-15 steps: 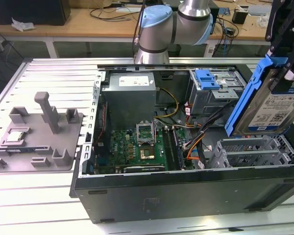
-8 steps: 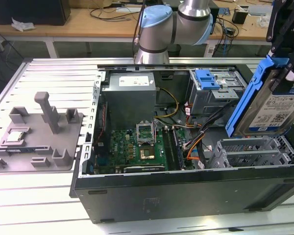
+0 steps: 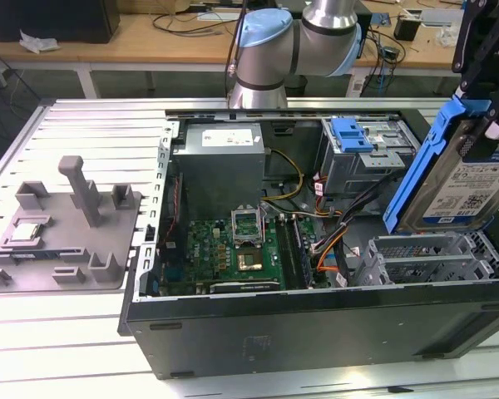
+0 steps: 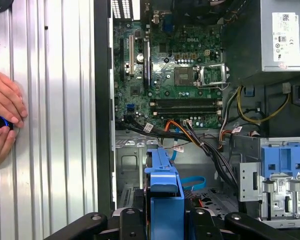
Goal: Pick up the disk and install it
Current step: 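Insert the disk into the insertion slot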
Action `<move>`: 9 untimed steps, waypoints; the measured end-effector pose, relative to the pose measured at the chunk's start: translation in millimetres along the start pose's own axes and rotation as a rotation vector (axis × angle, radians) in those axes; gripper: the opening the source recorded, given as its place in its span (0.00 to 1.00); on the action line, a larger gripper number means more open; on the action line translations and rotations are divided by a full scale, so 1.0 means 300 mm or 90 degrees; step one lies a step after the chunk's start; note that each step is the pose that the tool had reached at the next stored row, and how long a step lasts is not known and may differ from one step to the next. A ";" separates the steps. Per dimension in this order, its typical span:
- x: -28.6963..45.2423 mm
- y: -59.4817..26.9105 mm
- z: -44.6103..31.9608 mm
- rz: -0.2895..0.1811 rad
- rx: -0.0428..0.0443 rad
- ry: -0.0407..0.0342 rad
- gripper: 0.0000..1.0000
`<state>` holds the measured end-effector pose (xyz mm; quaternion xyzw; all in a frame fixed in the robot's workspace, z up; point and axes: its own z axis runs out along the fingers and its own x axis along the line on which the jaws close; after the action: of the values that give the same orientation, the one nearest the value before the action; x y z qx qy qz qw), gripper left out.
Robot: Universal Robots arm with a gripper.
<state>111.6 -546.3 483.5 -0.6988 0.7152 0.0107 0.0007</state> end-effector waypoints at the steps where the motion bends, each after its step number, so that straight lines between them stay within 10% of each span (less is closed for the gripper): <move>1: 0.000 0.000 0.000 0.000 0.0000 0.0000 0.37; 9: 0.000 0.000 0.010 0.000 0.0000 0.0000 0.37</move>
<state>111.6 -546.3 480.6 -0.6988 0.7153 0.0107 0.0007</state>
